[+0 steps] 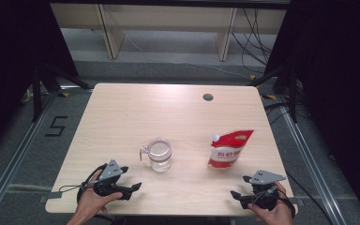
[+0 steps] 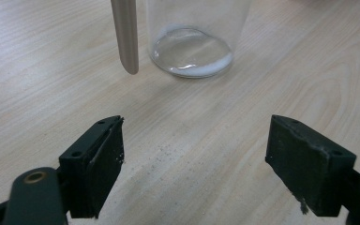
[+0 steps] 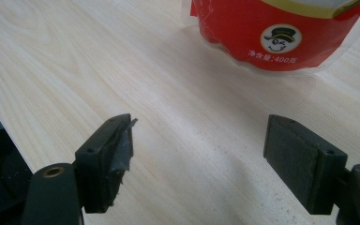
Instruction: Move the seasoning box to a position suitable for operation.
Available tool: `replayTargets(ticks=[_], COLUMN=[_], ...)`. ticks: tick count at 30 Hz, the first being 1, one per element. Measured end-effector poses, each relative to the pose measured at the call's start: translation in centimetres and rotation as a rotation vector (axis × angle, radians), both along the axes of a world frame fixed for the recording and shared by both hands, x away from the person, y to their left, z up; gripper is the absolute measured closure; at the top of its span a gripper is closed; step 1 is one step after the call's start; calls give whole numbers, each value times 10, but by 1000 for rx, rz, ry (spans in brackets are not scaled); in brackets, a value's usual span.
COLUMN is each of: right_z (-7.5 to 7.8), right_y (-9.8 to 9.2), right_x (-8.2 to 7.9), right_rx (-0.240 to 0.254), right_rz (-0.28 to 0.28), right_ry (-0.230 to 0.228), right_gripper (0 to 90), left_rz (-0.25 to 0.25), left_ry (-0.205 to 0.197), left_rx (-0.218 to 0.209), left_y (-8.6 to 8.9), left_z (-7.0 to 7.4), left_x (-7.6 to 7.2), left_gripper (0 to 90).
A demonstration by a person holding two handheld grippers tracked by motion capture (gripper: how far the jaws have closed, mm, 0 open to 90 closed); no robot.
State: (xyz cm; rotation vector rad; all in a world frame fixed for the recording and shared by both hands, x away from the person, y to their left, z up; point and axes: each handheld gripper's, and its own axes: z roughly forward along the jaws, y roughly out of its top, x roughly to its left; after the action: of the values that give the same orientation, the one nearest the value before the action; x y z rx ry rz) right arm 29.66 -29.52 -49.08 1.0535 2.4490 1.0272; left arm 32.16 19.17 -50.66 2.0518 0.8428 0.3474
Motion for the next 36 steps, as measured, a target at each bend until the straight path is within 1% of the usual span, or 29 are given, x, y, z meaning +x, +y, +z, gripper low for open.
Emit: replayTargets(ticks=[3, 4, 5, 7, 8, 9, 10, 11, 12, 13, 15, 16, 17, 18, 19, 20, 23, 24, 25, 26, 27, 28, 29, 30, 32, 33, 34, 35, 36], right_z=[-1, -1, -1, 0, 0, 0, 1, 1, 1, 1, 0, 0, 0, -1, -1, -1, -1, -1, -1, -2, -2, -1, -1, 0, 0, 0, 0, 0, 0], right_y=[1, 0, 0, -1, -1, -1, -1, 0, 0, 0, 0, 0, 0, 1, 1, 0, 0, 0, 0, -1, -1, -1, -1, -1, -1, -1, -1, -1, -1], right_x=[-1, 1, 1, 1, 1, 1, 0, -1, -1, 1, 1, 1, 1, 1, 1, 2, 2, 3, 3, 4, 4, 3, 3, 3, 3, 3, 3, 4, 4], right_rx=[1, -4, -10, -3, -3, -3, -3, -1, -1, -5, -3, -5, -5, 3, 3, -7, -2, 1, -4, -8, -8, -2, -8, -6, -5, -6, -6, -7, -7], right_rz=[-3, 11, 4, 5, 2, 2, -2, -8, -8, 8, 11, 13, 13, 18, 18, 8, 11, 15, 10, 21, 21, 17, 10, 11, 10, 12, 12, 12, 14], right_ry=[3, 1, -10, -15, -18, -18, -20, -14, -14, -24, -25, -22, -22, -10, -10, -21, -18, -12, -22, -32, -32, -25, -36, -27, -27, -28, -29, -30, -31], right_gripper=[251, 251, 250, 248, 247, 247, 247, 247, 247, 248, 247, 247, 247, 246, 246, 242, 240, 236, 236, 236, 236, 236, 236, 236, 235, 235, 236, 235, 235], left_rz=[0, -5, 6, 6, -2, -2, -15, -2, -2, -5, -9, 6, 6, 5, 5, 17, 25, 29, 30, 36, 36, 32, 50, 40, 48, 54, 67, 67, 85], left_ry=[1, -4, 1, -4, -1, -1, 5, 9, 9, -3, 1, 25, 25, 48, 48, 35, 30, 23, 28, 23, 23, 2, 4, -6, -15, -27, -41, -41, -50], left_rx=[9, 19, 11, 4, -12, -12, -19, -46, -46, -55, -51, -34, -34, -21, -21, -40, -40, -31, -15, -29, -29, -15, -43, -52, -58, -43, -39, -39, -27], left_y=[0, 0, -1, -2, -1, -1, 0, 0, 0, 0, 1, 1, 1, 3, 3, 2, 2, 1, 1, -1, -1, -1, -4, -4, -4, -4, -5, -5, -8], left_z=[1, 1, 0, 0, 0, 0, 2, 3, 3, 3, 2, 1, 1, 1, 1, 0, 2, 4, 5, 5, 5, 6, 6, 6, 7, 8, 9, 9, 8], left_x=[0, 0, 0, -1, 0, 0, 1, 1, 1, 2, 3, 4, 4, 5, 5, 7, 9, 12, 13, 15, 15, 19, 20, 21, 24, 27, 31, 31, 37], left_gripper=[190, 190, 191, 193, 190, 183, 177, 177, 176, 176, 173, 166, 164, 164, 164, 164, 169, 172, 174, 175, 177, 181, 182, 182, 184, 184, 186, 186, 189])
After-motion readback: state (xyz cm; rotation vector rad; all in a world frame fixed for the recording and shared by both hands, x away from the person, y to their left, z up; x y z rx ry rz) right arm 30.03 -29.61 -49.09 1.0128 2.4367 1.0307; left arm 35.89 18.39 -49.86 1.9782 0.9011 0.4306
